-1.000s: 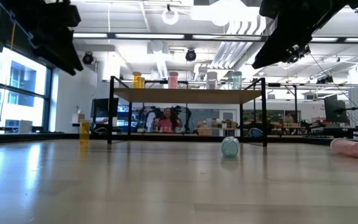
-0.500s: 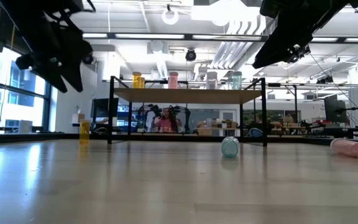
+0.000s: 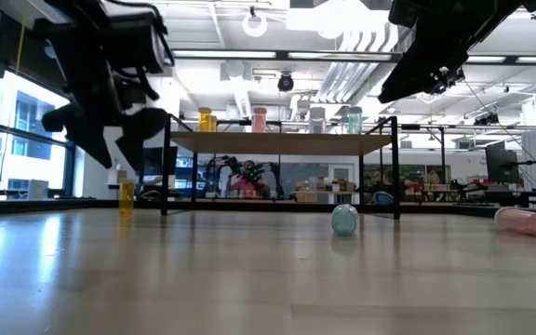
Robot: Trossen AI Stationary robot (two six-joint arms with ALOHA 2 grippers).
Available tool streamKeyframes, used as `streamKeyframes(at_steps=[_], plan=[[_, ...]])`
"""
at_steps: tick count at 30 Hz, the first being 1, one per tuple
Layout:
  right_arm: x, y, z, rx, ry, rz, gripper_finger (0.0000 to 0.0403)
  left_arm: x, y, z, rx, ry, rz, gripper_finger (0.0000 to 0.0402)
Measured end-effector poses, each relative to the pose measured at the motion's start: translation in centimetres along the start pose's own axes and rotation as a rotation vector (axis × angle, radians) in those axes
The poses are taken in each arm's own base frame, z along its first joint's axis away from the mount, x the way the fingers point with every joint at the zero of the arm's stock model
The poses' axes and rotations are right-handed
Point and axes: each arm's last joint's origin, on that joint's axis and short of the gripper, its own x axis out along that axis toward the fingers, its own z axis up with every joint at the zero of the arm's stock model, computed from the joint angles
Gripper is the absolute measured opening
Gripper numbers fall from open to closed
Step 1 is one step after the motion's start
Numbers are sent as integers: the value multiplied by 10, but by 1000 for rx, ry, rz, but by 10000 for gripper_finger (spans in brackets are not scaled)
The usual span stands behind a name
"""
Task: Pick and place medicine bottles onto shelf by color
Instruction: Align the orange pill bottle with the other orange pill bottles on the shelf
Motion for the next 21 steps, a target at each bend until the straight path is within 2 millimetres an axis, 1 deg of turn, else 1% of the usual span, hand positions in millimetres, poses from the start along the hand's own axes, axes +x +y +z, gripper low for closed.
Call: streamKeyframes(at_steps=[10, 17, 21], plan=[[0, 0, -1, -2, 6, -1, 193, 29, -9, -5, -7, -10, 132, 264], [0, 0, -1, -2, 6, -1, 193, 40, -9, -5, 0, -48, 193, 264], [0, 0, -1, -1, 6, -1, 193, 44, -12, -3, -4, -60, 182, 264]])
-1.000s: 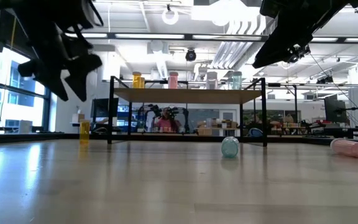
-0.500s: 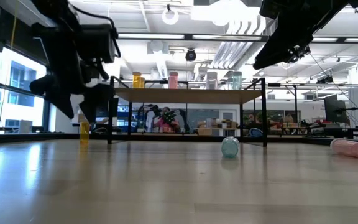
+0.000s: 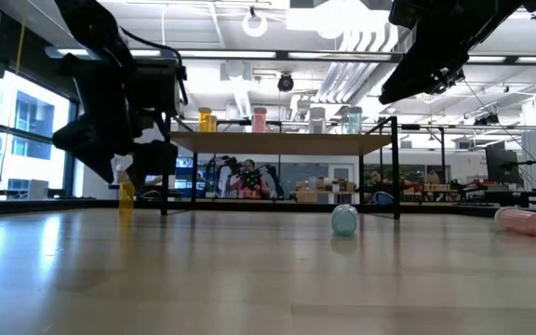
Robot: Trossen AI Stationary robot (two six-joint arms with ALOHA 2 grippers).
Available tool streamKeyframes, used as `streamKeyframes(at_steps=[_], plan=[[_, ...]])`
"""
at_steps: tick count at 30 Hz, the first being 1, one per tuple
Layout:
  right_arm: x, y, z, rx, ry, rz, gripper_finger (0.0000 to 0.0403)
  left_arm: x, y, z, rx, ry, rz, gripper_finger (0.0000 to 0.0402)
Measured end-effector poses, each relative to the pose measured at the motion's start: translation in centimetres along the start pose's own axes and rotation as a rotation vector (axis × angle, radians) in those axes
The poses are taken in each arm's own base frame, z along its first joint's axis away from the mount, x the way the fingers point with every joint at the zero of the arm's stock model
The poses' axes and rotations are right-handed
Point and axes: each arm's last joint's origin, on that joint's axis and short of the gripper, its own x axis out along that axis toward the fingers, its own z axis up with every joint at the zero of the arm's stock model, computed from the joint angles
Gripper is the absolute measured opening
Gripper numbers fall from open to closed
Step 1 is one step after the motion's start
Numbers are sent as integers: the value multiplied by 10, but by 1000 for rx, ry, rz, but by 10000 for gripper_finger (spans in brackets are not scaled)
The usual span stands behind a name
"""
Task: Pick and place medicine bottles onto shelf by color
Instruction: Align the orange pill bottle with the other orange pill bottles on the shelf
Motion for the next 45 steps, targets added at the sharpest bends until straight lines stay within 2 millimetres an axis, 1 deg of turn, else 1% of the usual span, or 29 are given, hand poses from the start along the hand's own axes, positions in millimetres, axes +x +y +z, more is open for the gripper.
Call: streamKeyframes(at_steps=[6, 16, 23, 32, 36, 42, 45], plan=[[0, 0, 0, 0, 0, 0, 193, 1, -4, 3, 9, -53, -10, 252], [0, 0, 0, 0, 0, 0, 193, 1, -3, 3, 18, -45, -8, 200], [0, 0, 0, 0, 0, 0, 193, 1, -3, 2, 58, -27, -11, 163], [0, 0, 0, 0, 0, 0, 193, 1, -2, 2, 73, -23, -3, 123], [0, 0, 0, 0, 0, 0, 193, 1, -2, 2, 83, -25, -2, 114], [0, 0, 0, 0, 0, 0, 193, 1, -1, 2, 133, -31, 8, 115], [0, 0, 0, 0, 1, 0, 193, -3, 4, 5, 139, -36, 15, 115]])
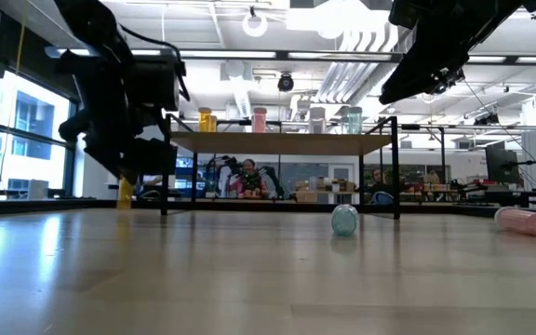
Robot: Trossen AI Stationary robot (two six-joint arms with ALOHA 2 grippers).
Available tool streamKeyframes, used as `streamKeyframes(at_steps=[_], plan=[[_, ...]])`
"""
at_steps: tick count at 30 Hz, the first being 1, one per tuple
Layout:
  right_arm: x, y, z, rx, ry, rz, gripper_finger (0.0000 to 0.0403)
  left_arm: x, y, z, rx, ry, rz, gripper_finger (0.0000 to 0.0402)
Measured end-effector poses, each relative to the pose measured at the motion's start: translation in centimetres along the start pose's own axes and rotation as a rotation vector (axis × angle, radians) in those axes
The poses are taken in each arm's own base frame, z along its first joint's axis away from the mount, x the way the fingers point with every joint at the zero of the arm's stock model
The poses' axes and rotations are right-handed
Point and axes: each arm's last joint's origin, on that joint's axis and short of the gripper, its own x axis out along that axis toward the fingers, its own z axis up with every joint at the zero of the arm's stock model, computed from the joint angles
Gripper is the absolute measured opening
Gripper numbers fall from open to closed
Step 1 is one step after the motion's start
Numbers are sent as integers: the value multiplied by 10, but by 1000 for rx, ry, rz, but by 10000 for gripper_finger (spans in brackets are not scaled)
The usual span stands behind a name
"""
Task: Pick and place medicine bottles onto shelf by color
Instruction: Align the orange pill bottle with the other orange pill bottles on the shelf
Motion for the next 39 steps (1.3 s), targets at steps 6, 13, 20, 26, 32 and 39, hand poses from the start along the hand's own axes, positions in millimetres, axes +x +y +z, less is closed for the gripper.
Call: streamKeyframes(at_steps=[6, 13, 20, 26, 32, 39], plan=[[0, 0, 0, 0, 1, 0, 193, -17, 12, 14, -32, -21, -11, 115], [0, 0, 0, 21, 5, -1, 193, -45, 34, 40, -62, -112, -34, 115], [0, 0, -1, 20, 12, -3, 193, -74, 62, 71, -78, -192, -78, 115], [0, 0, -1, 23, 12, -3, 193, -101, 78, 95, -45, -256, -151, 115], [0, 0, -1, 21, 12, -3, 193, -126, 71, 107, 37, -321, -267, 115], [0, 0, -1, 26, 12, -4, 193, -138, 40, 106, 126, -382, -412, 115]])
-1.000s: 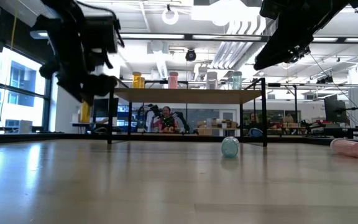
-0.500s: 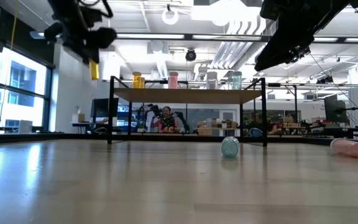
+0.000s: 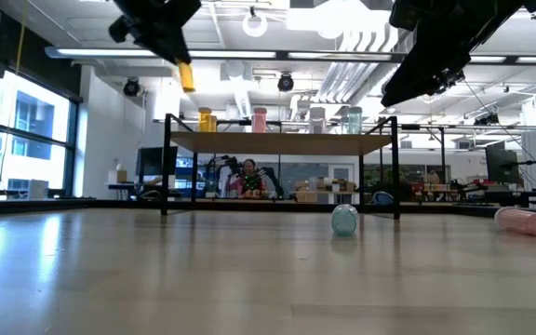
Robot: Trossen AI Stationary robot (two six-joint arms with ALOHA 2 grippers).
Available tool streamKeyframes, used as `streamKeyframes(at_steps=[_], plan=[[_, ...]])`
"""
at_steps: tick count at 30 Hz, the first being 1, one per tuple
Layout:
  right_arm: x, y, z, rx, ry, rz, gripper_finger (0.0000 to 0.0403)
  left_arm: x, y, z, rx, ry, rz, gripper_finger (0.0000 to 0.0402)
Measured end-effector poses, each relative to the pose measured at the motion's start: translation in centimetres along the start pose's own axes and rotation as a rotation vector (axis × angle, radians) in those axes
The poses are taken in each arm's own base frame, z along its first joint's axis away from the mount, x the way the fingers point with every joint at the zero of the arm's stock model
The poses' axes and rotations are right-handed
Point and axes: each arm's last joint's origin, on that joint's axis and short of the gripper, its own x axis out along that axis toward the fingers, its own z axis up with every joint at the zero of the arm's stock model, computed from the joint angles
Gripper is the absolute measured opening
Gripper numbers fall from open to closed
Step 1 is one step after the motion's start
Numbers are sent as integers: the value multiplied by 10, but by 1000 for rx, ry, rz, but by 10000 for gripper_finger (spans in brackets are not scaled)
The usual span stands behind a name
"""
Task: Pick and place medicine bottles onto shelf by color
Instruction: Align the orange pill bottle with the other orange pill bottles on the shelf
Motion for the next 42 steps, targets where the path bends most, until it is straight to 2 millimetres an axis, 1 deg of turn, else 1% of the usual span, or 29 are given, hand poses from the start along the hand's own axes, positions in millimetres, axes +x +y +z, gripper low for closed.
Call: streamKeyframes(at_steps=[5, 9, 14, 19, 25, 42], plan=[[0, 0, 0, 7, 1, 0, 193, 16, -21, -4, 83, 22, -25, 115], [0, 0, 0, 7, 1, 0, 193, 33, -29, -8, 126, 67, -25, 115], [0, 0, 0, 5, 1, 0, 193, 53, -28, -11, 114, 138, -30, 115], [0, 0, -1, 4, 4, -1, 193, 64, -20, -10, 89, 165, -8, 115], [0, 0, -1, 4, 5, -2, 193, 69, -15, -8, 51, 182, -17, 115], [0, 0, -1, 4, 5, -2, 193, 69, -14, -8, 71, 182, -14, 115]])
